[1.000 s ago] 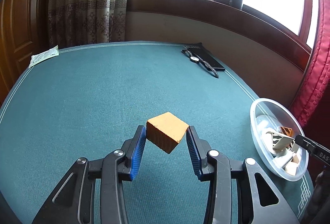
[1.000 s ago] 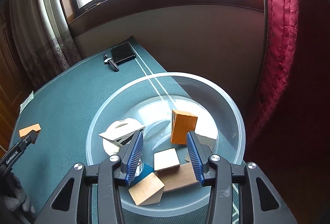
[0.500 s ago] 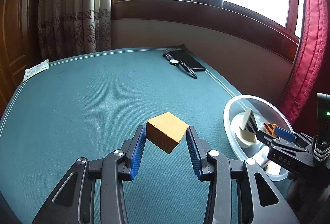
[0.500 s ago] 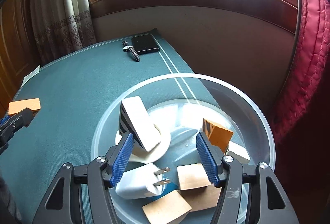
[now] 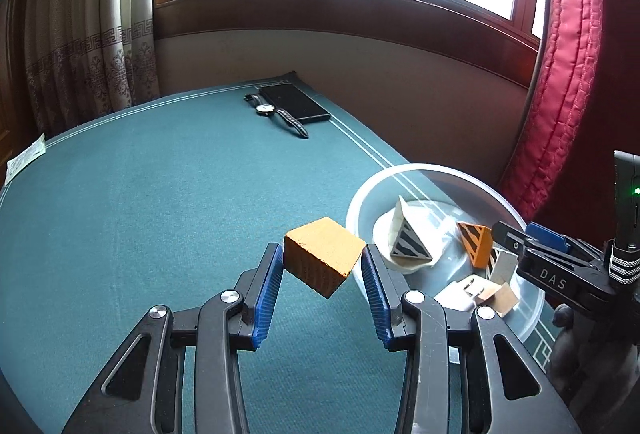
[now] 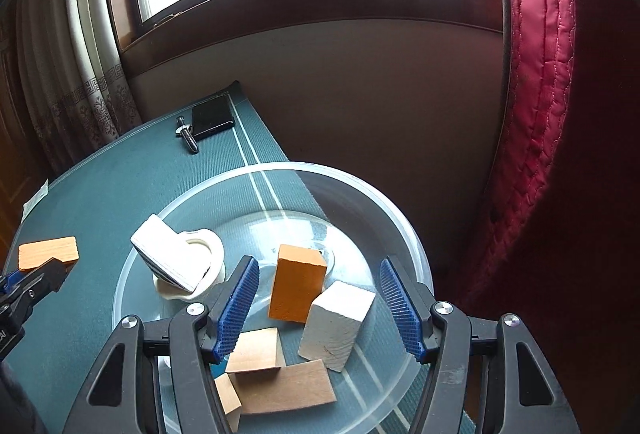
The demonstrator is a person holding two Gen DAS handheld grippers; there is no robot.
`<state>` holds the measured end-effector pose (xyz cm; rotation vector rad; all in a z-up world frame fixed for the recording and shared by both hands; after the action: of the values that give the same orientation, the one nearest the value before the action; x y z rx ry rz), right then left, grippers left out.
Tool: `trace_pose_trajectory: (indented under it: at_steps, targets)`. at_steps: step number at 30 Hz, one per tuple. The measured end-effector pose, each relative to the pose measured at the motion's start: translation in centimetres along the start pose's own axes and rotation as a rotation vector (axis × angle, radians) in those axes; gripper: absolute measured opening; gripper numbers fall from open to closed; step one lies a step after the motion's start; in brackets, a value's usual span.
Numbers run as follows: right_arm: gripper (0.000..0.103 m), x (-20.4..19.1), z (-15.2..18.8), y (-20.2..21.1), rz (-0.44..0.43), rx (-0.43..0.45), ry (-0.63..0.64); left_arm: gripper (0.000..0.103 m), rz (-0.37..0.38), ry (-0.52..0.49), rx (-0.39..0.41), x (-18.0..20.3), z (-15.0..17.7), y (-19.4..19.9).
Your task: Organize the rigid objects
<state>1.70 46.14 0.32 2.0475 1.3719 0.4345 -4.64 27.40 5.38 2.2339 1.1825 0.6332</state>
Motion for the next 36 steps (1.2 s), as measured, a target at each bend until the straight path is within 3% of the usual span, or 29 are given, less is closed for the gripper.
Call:
trace_pose_trajectory:
  at_steps: [6, 8, 11, 19, 24, 36]
  targets:
    - [0.067, 0.8, 0.2, -0.1, -0.03, 0.013, -0.036, 0.043, 0.094, -0.043, -0.043, 3.9, -0.1, -1.4]
    - [0.069, 0.9, 0.3, 0.0, -0.037, 0.019, -0.041, 0.061, 0.12, -0.053, -0.05, 4.8, 0.0, -1.6]
    - [0.073, 1.4, 0.3, 0.1, -0.046, 0.028, -0.059, 0.068, 0.128, -0.055, -0.048, 5.1, 0.3, -1.7]
    - [0.091, 3.2, 0.5, 1.0, -0.033, 0.046, -0.124, 0.068, 0.08, -0.021, -0.044, 3.4, 0.5, -1.4]
    - [0.099, 3.2, 1.2, 1.7, -0.044, 0.031, -0.134, 0.078, 0.049, -0.014, -0.016, 2.7, 0.3, -0.5]
    - [0.102, 1.6, 1.7, 5.2, -0.021, 0.044, -0.08, 0.095, 0.043, -0.042, 0.09, 2.2, -0.3, 4.0]
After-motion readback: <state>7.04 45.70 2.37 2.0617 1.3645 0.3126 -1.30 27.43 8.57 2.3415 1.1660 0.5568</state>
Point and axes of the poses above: each gripper's, at about its wrist camera, not at the fingertips, and y roughly against the way its jaws point, x to its right, z to its underside, the point moved 4 cm from there along -y, roughly the way its jaws point, and after that the axes turned 4 degrees about y, right-handed, at the moved point
